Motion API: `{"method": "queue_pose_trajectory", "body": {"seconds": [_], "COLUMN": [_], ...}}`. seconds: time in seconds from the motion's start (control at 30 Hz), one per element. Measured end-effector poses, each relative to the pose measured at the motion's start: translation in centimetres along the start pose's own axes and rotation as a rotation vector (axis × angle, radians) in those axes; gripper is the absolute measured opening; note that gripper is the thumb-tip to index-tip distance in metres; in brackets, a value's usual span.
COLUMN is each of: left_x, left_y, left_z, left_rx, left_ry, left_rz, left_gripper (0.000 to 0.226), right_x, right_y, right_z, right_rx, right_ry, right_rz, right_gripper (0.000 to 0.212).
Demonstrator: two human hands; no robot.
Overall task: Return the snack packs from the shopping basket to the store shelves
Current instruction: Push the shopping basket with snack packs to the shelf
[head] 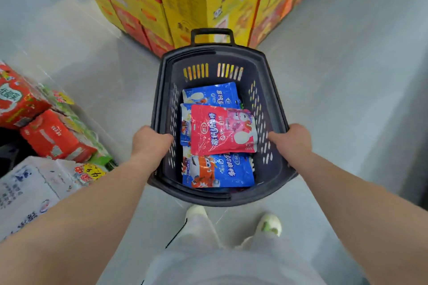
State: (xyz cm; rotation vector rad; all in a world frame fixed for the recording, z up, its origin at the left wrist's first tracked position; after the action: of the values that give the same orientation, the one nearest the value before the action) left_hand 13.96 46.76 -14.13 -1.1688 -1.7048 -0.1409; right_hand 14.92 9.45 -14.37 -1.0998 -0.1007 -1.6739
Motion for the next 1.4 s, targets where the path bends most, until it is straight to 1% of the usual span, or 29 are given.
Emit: {"method": "queue_pose_trajectory", "body": {"seconds": [0.07, 0.17, 0.2, 0.3, 0.43, 0.53, 0.63, 0.77, 0.87, 0.97, 1.07, 1.13, 1.23, 1.4], "left_x": [-3.5, -8.7, -10.4, -16.0, -22.3, -25.7, -29.9, -36.2, -41.1, -45.1, -48.8, -51.1, -55.1, -63.8], "left_y": [-2.5, -6.8, -8.1, -12.3, -17.1, -19.7, -21.4, -22.0, -21.7, -22.0, -23.3, -24.1, -25.2, -27.2], "left_z": [-4.0, -10.1, -12.0, -17.8, -24.6, -30.1, -36.5, -45.3, -52.9, -60.2, -67.2, -71.2, -76.4, -83.5], "left_rx": [-0.095, -0.191, -0.214, -0.274, -0.385, -0.462, -0.556, -0.639, -0.668, -0.711, -0.750, -0.755, -0.782, -0.728], "left_ry": [0.010, 0.009, 0.016, 0.060, 0.046, 0.061, 0.123, 0.189, 0.265, 0.311, 0.312, 0.299, 0.304, 0.291], "left_rz": [0.057, 0.118, 0.127, 0.168, 0.231, 0.252, 0.292, 0.362, 0.397, 0.426, 0.464, 0.473, 0.462, 0.448], "left_gripper": [0.023, 0.011, 0.011, 0.024, 0.026, 0.030, 0.026, 0.019, 0.030, 0.026, 0.028, 0.028, 0.024, 0.035], "right_x": [4.3, 11.0, 13.2, 19.9, 27.5, 31.6, 35.3, 39.8, 43.2, 46.6, 50.4, 52.9, 57.1, 64.0], "right_y": [0.3, 0.7, 0.8, 1.4, 2.2, 3.0, 4.9, 9.8, 15.0, 19.7, 23.8, 26.7, 31.3, 40.7], "right_z": [-4.4, -10.5, -12.4, -17.8, -23.6, -27.0, -30.4, -33.0, -34.3, -35.4, -36.7, -37.7, -40.0, -45.5], "right_rx": [-0.045, -0.099, -0.120, -0.172, -0.219, -0.278, -0.357, -0.435, -0.500, -0.558, -0.601, -0.610, -0.620, -0.602], "right_ry": [0.060, 0.130, 0.152, 0.195, 0.238, 0.266, 0.289, 0.264, 0.257, 0.281, 0.323, 0.339, 0.330, 0.331], "right_rz": [-0.057, -0.124, -0.143, -0.217, -0.331, -0.409, -0.482, -0.558, -0.594, -0.608, -0.642, -0.652, -0.668, -0.637], "right_gripper": [0.027, 0.024, 0.022, 0.019, 0.019, 0.020, 0.025, 0.032, 0.033, 0.032, 0.039, 0.040, 0.035, 0.037]}}
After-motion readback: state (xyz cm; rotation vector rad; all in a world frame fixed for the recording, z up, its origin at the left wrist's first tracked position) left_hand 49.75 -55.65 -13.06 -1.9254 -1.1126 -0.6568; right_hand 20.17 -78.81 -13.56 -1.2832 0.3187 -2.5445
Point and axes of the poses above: each hand's wrist, its own y-axis towards the middle knuckle, its own x-axis out of the back of the hand, z = x × y, the point moved 6 cm from there along y, towards the middle knuckle, and after that the axes turned 3 degrees about y, right-handed, at the moved point
